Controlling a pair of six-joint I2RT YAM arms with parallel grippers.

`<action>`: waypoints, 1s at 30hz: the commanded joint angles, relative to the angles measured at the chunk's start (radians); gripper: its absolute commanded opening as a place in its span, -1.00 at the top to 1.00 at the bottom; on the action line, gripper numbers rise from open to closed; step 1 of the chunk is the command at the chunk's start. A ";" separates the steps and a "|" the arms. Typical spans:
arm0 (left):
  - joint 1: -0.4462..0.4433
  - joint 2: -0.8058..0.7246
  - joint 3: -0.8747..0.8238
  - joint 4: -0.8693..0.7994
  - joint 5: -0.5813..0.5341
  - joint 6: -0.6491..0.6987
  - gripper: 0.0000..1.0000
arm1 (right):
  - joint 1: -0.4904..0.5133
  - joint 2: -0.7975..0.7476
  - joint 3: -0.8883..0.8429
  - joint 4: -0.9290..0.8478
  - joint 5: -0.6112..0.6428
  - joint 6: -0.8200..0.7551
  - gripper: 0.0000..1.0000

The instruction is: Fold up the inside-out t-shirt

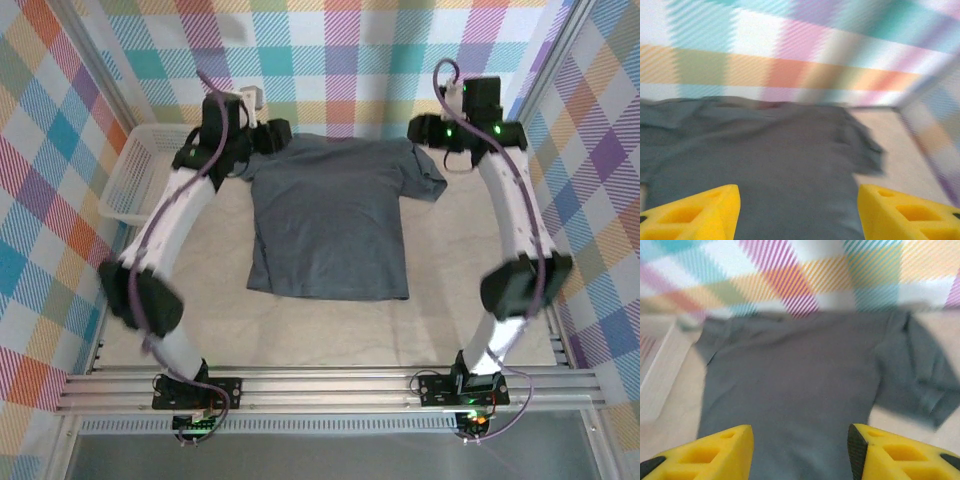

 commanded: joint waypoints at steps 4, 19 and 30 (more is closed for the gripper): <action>-0.211 -0.426 -0.502 0.158 0.074 0.319 -0.93 | 0.176 -0.423 -0.751 0.188 0.035 0.216 -0.06; -0.432 -0.542 -0.817 -0.020 -0.046 0.844 -1.00 | 0.296 -0.444 -1.251 0.346 0.125 0.909 -0.28; -0.433 -0.525 -0.853 0.043 -0.036 0.811 -1.00 | 0.279 -0.330 -1.192 0.385 0.160 0.862 0.04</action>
